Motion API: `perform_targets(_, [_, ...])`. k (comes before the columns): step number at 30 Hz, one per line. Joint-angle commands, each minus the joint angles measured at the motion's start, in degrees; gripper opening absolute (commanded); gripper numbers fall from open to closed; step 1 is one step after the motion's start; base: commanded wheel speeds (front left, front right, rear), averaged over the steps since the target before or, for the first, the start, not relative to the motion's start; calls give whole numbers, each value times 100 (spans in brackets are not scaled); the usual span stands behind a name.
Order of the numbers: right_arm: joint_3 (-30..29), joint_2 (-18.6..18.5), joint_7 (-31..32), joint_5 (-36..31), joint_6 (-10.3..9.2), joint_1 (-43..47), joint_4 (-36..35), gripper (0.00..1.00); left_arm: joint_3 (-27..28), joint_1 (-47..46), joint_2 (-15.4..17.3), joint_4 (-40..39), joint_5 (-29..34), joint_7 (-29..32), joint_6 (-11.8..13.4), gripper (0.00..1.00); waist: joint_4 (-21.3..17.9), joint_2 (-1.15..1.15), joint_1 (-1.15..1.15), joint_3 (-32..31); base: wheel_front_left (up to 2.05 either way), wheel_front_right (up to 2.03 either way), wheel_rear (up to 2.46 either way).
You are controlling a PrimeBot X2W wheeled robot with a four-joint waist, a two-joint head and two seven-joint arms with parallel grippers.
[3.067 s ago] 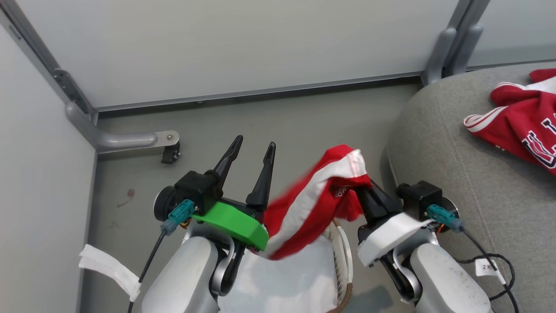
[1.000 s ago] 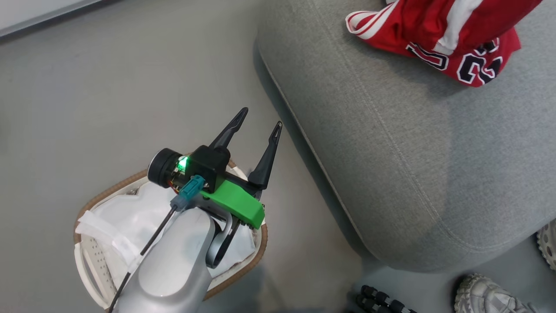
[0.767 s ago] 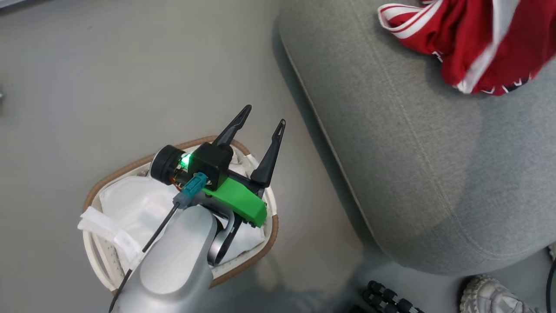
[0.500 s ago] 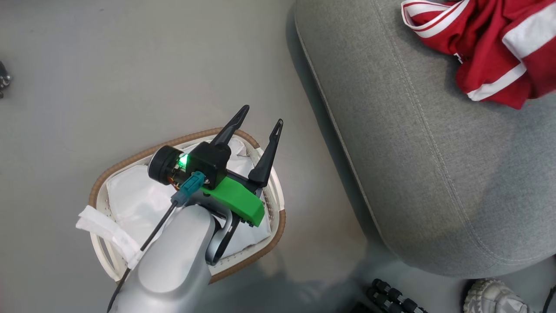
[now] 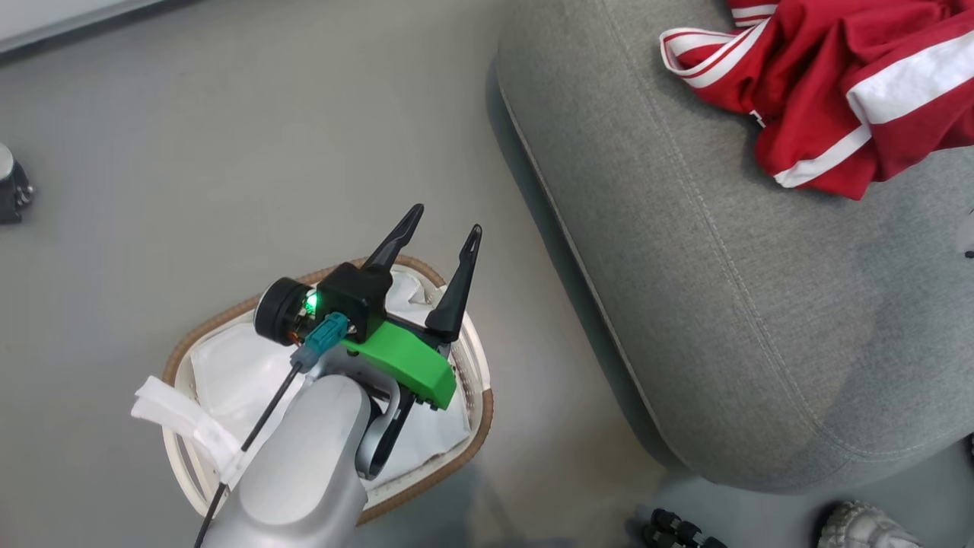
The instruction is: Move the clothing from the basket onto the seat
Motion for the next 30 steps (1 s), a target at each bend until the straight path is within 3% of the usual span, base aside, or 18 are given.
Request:
perform_targets(1, [73, 58, 0, 108, -8, 173, -122, 100, 82, 115, 0, -3, -9, -7, -25, 100, -9, 0, -1, -242, 0, 0, 0])
perform_targets(8, [583, 189, 0, 653, -8, 687, -738, 100, 366, 454, -80, 11, 29, -7, -24, 100, 130, 0, -1, -725, 0, 0, 0])
perform_targets(16, [1432, 375, 0, 1303, -8, 1043, -1251, 100, 851, 792, -137, 20, 166, -7, -21, 100, 548, 0, -1, -1090, 0, 0, 0])
perform_targets(30, [2263, 927, 0, 1753, -7, 1210, -1322, 100, 1919, 1143, -156, -68, 296, -7, 135, 100, 1252, 0, -1, -1408, 0, 0, 0])
